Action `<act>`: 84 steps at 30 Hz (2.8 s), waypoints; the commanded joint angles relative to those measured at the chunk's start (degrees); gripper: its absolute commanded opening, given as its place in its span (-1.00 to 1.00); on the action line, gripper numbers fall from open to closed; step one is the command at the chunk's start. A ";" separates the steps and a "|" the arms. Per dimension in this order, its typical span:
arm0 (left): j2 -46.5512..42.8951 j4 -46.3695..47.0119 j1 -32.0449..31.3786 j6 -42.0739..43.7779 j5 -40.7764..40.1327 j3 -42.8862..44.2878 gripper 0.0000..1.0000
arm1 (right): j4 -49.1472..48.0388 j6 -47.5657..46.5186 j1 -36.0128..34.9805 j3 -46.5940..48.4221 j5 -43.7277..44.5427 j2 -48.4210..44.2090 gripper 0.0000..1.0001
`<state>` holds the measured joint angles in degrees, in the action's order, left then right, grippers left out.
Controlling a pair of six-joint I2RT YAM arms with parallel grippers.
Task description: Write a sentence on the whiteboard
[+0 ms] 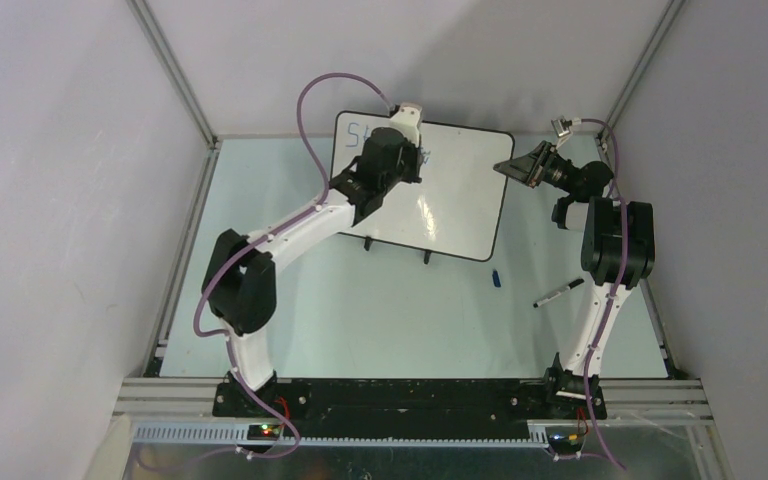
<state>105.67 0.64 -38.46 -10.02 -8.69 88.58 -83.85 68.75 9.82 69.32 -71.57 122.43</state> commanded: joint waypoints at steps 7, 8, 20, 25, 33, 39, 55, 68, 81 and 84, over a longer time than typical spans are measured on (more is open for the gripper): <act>1.55 0.39 -0.15 0.24 2.03 4.36 -1.00 | -2.49 2.51 0.36 0.62 -0.26 -4.22 -1.00; 1.55 0.49 -0.18 0.21 2.37 4.33 -1.00 | -2.51 2.48 0.37 0.63 -0.25 -4.22 -1.00; 0.93 1.32 -0.32 0.18 3.87 3.97 -1.00 | -2.46 2.50 0.37 0.55 -0.32 -4.22 -1.00; -0.18 2.27 -0.39 0.24 4.25 3.43 -1.00 | -2.50 2.44 0.37 0.62 -0.24 -4.23 -1.00; -7.42 7.67 0.21 0.61 2.97 -3.68 -1.00 | -2.44 2.31 0.37 0.60 -0.24 -4.22 -1.00; -7.04 7.44 1.11 0.45 2.22 -3.76 -1.00 | -2.40 2.33 0.29 0.55 -0.31 -4.13 -1.00; -2.27 4.15 1.49 0.78 2.27 1.33 -1.00 | -2.50 2.30 0.37 0.60 -0.28 -4.09 -1.00; -0.47 2.84 1.50 0.87 1.83 3.05 -1.00 | -2.49 2.39 0.38 0.57 -0.24 -3.97 -1.00; 0.42 1.98 1.46 1.14 0.97 3.71 -1.00 | -2.51 2.45 0.41 0.59 -0.31 -4.04 -1.00; 0.77 1.86 1.46 1.19 0.74 4.08 -1.00 | -2.50 2.49 0.39 0.55 -0.32 -4.08 -1.00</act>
<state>106.13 1.98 -37.19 -10.00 -6.90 89.52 -83.88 68.75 9.85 69.32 -71.61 122.43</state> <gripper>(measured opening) 0.151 0.069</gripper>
